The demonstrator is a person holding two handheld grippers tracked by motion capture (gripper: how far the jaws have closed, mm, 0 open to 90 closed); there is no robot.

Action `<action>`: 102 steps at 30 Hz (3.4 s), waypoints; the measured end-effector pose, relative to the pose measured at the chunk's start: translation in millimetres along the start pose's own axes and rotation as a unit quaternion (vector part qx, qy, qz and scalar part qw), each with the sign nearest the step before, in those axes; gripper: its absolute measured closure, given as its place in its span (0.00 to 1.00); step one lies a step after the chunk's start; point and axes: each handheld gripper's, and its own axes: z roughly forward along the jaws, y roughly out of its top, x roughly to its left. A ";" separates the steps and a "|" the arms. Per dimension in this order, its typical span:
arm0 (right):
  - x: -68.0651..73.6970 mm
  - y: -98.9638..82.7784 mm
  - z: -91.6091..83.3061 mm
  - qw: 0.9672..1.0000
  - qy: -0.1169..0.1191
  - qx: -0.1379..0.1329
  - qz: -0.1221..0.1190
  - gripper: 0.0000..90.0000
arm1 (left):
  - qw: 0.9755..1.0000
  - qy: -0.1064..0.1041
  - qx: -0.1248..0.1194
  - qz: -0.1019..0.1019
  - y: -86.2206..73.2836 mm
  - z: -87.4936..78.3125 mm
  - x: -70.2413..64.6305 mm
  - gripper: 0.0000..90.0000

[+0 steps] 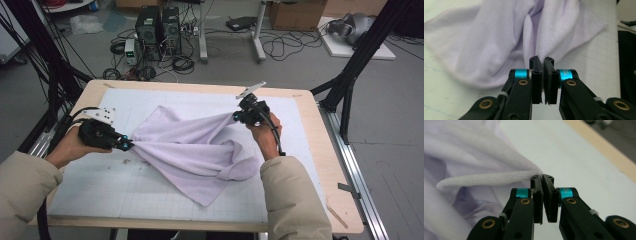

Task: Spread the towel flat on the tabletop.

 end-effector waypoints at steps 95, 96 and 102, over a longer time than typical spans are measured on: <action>38.5 -79.6 -47.6 0.953 0.233 0.038 -0.191 0.99 | 0.998 -0.034 0.017 0.055 18.2 38.3 -81.3 0.97; 39.5 -79.1 -44.8 0.952 0.236 0.039 -0.192 0.96 | 0.998 -0.030 0.010 0.048 13.9 34.1 -80.8 0.97; 46.7 -76.7 -26.0 0.951 0.222 0.061 -0.205 0.70 | 0.999 -0.019 0.004 0.042 2.2 19.3 -78.4 0.97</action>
